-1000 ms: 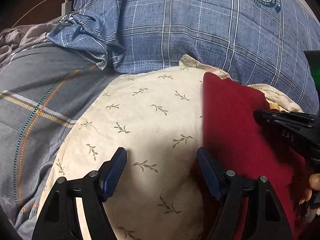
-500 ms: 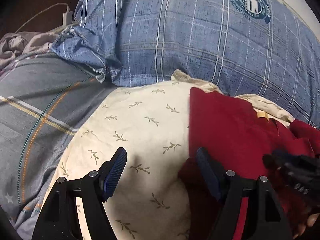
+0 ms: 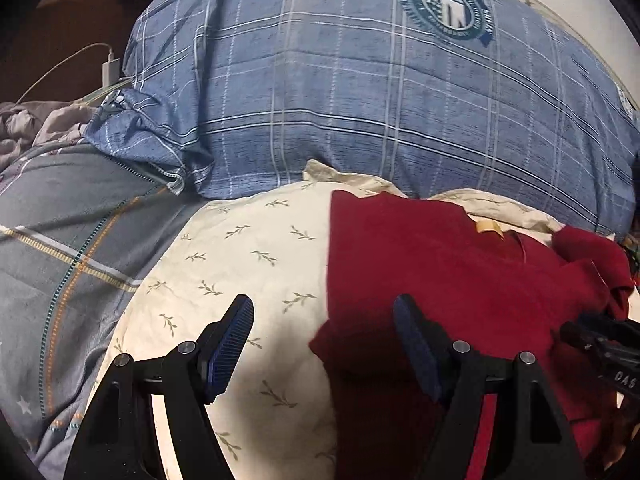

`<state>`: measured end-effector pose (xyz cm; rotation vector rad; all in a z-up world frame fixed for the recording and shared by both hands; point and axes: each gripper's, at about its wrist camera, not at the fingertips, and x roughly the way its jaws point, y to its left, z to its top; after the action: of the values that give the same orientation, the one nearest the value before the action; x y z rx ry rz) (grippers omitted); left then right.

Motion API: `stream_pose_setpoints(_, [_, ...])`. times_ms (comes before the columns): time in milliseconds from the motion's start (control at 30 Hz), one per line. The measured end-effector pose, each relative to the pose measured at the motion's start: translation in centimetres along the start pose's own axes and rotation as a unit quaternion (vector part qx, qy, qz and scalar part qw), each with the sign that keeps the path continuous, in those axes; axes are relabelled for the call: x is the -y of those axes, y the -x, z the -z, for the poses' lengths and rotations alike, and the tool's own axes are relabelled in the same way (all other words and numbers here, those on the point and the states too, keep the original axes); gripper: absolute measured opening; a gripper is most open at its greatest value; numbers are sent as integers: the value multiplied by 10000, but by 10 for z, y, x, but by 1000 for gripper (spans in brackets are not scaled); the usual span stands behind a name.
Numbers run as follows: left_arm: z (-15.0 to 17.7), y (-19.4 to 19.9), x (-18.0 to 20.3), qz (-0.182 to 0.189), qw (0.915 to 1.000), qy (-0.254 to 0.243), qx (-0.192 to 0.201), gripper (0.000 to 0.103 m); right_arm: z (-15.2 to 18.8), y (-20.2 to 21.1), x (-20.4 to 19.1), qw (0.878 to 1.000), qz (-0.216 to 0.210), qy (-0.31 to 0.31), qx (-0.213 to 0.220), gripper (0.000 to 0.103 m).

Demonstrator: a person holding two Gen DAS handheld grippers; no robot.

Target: Fold small clothes

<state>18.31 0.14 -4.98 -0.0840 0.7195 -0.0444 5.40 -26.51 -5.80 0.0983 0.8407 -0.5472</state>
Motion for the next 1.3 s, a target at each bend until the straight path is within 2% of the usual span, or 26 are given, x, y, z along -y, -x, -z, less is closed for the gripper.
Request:
stream_pose_setpoints(133, [3,10,6,49,10000,-13,12,72,7,13,21,9994,147,-216,218,54])
stream_pose_setpoints(333, [-4,32,19,95,9999,-79,78,73,-2,21,51,9960,254,-713,467,54])
stream_pose_setpoints(400, [-5,34,22,144,9998,-64,98,78,-5,11,59,9957,253,-812,370,54])
stream_pose_setpoints(467, [-5,28,24,136,9999,-25,13,78,-3,-12,68,9951,389,-904,-82,50])
stream_pose_setpoints(500, [-4,22,25,111,9999,10,-89,78,0,-15,71,9949,352,-940,-113,50])
stream_pose_setpoints(600, [-6,8,26,157,9991,137,-382,78,3,-7,68,9963,286,-810,-11,53])
stream_pose_setpoints(733, [-14,5,33,189,9992,104,-324,78,0,17,79,9958,146,-888,191,53])
stream_pose_setpoints(867, [-17,-2,35,315,9985,145,-433,78,-19,43,102,9922,146,-1105,552,55])
stream_pose_setpoints(900, [-17,-4,34,299,9984,135,-450,78,-25,48,112,9898,84,-1261,660,56])
stream_pose_setpoints(933, [-17,-5,33,269,9985,119,-463,78,-30,52,124,9866,44,-1456,735,63])
stream_pose_setpoints(1033, [-18,-6,32,290,9985,145,-445,78,-37,52,158,9759,2,-2041,775,66])
stream_pose_setpoints(1100, [-20,-6,30,306,9985,186,-420,78,-40,41,176,9701,118,-2348,597,66])
stream_pose_setpoints(1200, [-20,-8,29,291,9985,207,-404,78,-39,31,181,9701,229,-2368,477,66])
stream_pose_setpoints(1300, [-19,-12,28,245,9985,235,-439,78,-38,40,167,9731,259,-2191,664,66])
